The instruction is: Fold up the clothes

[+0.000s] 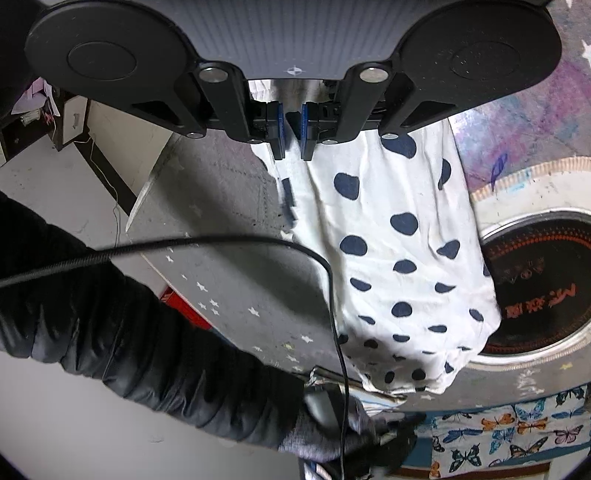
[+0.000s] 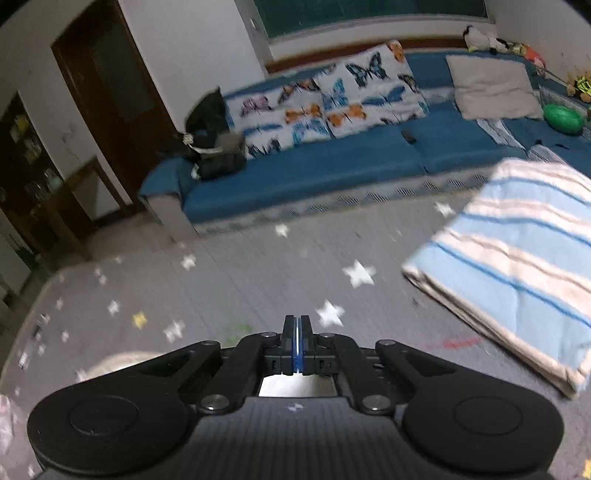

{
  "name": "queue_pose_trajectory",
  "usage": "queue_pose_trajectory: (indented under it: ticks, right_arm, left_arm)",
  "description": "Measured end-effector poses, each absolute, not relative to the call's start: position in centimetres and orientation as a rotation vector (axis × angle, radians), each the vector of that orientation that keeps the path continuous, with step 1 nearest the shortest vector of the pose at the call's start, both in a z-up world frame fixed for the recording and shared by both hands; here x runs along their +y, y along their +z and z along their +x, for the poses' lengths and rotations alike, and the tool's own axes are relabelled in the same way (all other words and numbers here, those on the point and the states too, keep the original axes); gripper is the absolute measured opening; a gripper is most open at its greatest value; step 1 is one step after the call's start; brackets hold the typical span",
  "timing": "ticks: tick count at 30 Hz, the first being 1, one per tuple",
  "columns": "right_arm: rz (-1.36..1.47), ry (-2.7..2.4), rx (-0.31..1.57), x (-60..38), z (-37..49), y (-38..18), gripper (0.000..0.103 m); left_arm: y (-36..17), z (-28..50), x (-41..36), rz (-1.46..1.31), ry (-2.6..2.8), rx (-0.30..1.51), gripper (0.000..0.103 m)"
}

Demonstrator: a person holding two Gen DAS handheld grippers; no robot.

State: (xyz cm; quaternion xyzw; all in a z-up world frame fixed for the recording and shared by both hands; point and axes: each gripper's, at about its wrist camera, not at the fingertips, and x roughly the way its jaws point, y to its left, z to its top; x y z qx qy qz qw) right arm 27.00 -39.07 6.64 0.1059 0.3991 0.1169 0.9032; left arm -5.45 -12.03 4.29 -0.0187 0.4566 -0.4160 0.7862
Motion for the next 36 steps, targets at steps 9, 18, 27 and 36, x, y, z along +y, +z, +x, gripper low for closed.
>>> queue_pose_trajectory:
  ticks: [9,18,27,36]
  right_arm:
    - [0.080,0.184,0.948,-37.2,27.3,4.9,0.009]
    - [0.078,0.158,0.949,-36.8,27.5,3.2,0.017]
    - [0.130,0.155,0.874,-37.7,27.0,4.5,0.005]
    - [0.186,0.205,0.814,-36.8,28.4,6.0,0.005]
  left_arm:
    - [4.0,-5.4,-11.8,-0.052,-0.903,0.998,0.009]
    - [3.7,-5.4,-11.9,-0.058,-0.905,1.008,0.010]
    - [3.5,-5.4,-12.0,-0.061,-0.911,1.015,0.010]
    - [3.3,-5.3,-12.1,-0.066,-0.911,1.022,0.010]
